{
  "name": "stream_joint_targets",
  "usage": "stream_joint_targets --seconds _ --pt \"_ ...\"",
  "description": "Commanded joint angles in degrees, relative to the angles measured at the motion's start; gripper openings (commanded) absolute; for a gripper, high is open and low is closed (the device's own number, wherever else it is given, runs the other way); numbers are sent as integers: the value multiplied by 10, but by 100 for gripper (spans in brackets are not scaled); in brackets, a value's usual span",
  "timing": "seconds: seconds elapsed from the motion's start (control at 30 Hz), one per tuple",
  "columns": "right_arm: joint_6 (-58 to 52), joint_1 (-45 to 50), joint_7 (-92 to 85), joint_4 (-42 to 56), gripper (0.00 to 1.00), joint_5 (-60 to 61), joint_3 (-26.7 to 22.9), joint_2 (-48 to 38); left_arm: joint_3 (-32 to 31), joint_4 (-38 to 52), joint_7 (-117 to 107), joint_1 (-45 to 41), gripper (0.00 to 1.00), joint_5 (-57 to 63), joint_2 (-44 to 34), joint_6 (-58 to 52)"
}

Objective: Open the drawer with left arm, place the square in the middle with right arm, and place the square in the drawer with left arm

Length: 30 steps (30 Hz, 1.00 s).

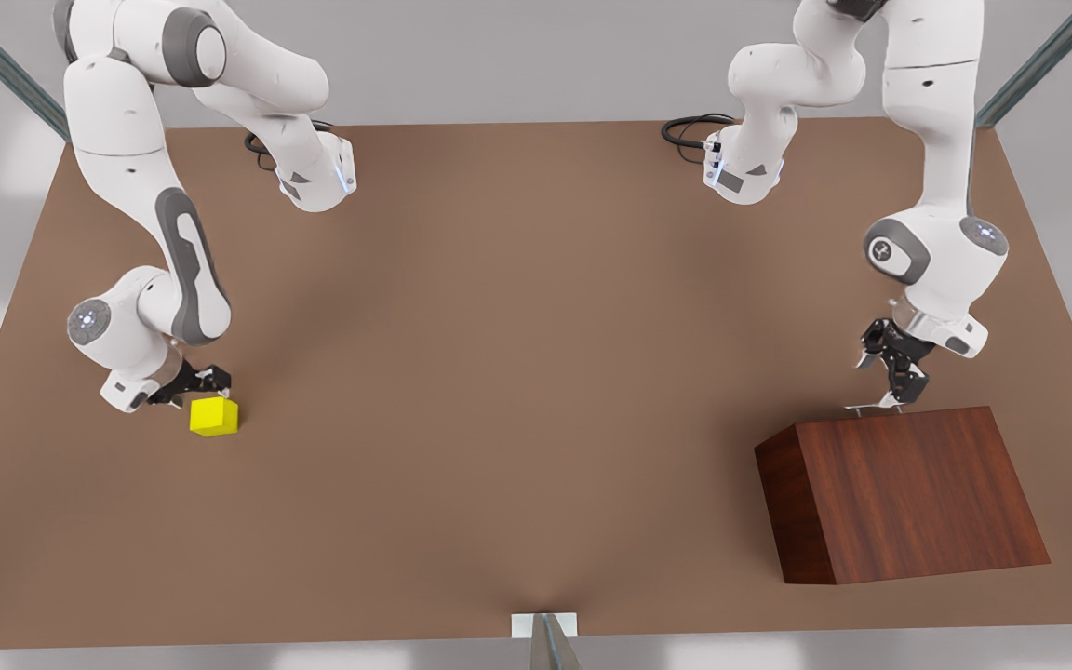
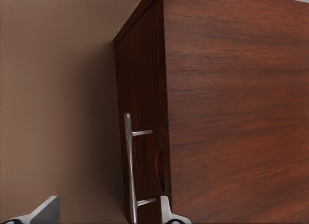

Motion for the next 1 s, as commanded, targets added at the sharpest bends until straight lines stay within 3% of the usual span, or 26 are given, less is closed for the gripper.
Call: stream_joint_targets --seconds 0.0,0.37,0.77,0.97 --pt "1 0 -1 2 100 0 0 4 3 0 0 -1 100 -7 0 0" --pt "5 1 -21 26 100 3 2 34 11 -4 1 0 100 -48 32 3" --pt "26 7 -19 22 100 84 3 50 11 -1 3 0 100 -58 50 3" --pt "28 4 -21 36 92 81 4 62 11 -14 3 0 100 -60 36 -9"
